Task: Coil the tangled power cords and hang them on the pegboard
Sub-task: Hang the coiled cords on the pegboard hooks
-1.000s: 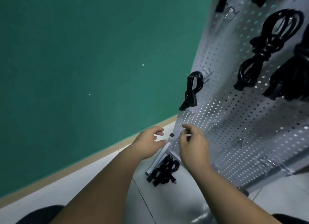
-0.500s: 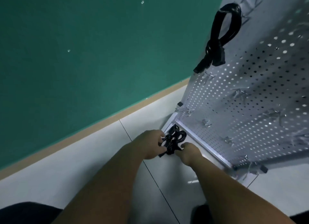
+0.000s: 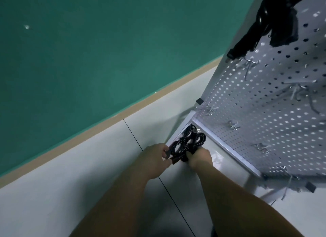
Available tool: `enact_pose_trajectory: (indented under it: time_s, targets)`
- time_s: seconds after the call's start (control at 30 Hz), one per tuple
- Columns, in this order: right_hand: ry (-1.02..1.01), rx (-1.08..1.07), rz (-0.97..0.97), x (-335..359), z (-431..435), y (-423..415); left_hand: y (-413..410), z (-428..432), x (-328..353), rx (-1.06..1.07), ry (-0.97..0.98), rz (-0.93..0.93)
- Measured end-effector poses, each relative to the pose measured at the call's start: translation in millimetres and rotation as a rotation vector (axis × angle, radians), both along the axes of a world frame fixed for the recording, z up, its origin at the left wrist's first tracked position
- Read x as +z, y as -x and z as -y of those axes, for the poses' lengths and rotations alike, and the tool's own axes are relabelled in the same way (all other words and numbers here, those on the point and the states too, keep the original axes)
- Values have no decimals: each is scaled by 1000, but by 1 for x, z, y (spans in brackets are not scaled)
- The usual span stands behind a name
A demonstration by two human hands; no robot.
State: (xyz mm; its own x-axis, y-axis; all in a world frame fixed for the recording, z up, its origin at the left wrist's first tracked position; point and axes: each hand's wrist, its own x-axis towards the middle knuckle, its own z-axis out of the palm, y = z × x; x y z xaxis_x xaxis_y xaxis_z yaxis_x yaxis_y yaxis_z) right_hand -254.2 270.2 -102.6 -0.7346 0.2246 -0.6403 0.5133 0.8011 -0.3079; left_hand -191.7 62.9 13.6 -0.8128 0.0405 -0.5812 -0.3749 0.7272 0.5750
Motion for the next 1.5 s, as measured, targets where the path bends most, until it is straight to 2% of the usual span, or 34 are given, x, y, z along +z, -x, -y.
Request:
enact_pose_trajectory:
  time_s: [0.13, 0.23, 0.33, 0.47, 0.67, 0.83, 1.0, 1.17, 1.33, 1.43, 1.5]
  targets:
    - [-2, -87, 71, 2, 1, -9, -4, 7, 2, -28, 29, 25]
    - [-13, -163, 37, 23, -1, -27, 0, 5, 14, -32, 44, 5]
    - [-11, -189, -69, 46, -5, -47, 2, -3, 29, -24, 37, -27]
    - [87, -170, -335, 91, -8, -70, -2, -24, 59, 3, -15, -109]
    - [263, 91, -717, 178, 2, -84, -3, -54, 128, 78, -132, -294]
    - [278, 217, -895, 271, 4, -81, 0, -69, 193, 161, -254, -493]
    - [161, 340, -988, 349, -25, -74, -7, -75, 241, 202, -562, -553]
    - [150, 459, -933, 402, -51, -93, -18, -83, 269, 187, -717, -588]
    - [271, 276, -924, 429, -66, -103, -23, -94, 285, 123, -766, -603]
    - [560, 84, -887, 434, -71, -106, -21, -98, 295, 67, -792, -600]
    - [662, -17, -917, 434, -69, -109, -16, -102, 296, 58, -815, -589]
